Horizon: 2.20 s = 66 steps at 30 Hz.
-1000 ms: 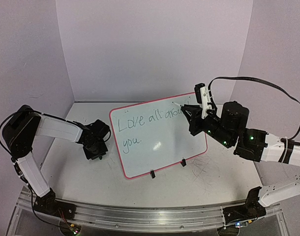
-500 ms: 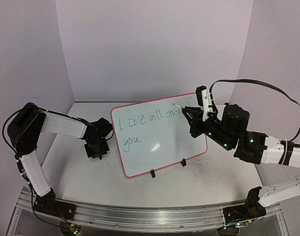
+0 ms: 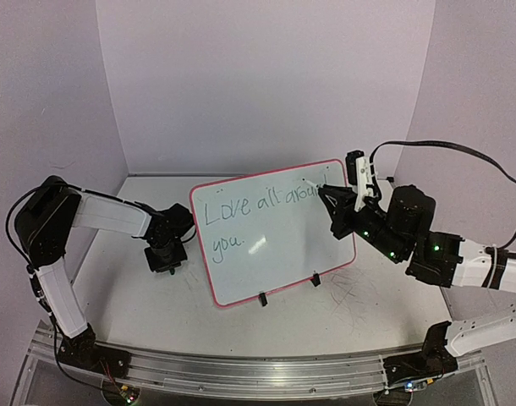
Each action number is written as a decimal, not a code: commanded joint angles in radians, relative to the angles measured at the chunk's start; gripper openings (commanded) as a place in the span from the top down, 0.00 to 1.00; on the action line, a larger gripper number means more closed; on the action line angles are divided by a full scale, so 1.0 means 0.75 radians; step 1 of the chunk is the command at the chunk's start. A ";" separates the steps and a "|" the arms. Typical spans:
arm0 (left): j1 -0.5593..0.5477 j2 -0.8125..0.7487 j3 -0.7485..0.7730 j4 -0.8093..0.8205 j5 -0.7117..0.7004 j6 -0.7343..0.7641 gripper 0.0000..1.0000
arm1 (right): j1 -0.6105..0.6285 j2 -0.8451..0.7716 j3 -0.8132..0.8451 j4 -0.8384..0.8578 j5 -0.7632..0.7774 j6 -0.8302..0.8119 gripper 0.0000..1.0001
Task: Write a sentence on the whiteboard
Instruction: Pick up the pen cap from the center of the board, then insert the whiteboard marker without the cap into the center of the board.
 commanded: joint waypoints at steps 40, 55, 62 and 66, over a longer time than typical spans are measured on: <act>0.015 -1.297 -0.217 -0.023 -0.051 -0.099 0.94 | 0.171 0.393 0.399 -0.032 -0.203 -0.027 1.00; 0.015 -1.261 -0.231 0.849 0.413 -0.148 0.98 | 0.427 0.959 0.928 0.068 -0.112 0.219 1.00; 0.015 -1.206 -0.241 0.965 0.497 -0.293 1.00 | 0.468 1.061 1.037 0.095 0.214 0.219 1.00; 0.014 -1.205 -0.258 0.968 0.472 -0.362 1.00 | 0.468 1.070 1.050 0.110 0.370 0.207 1.00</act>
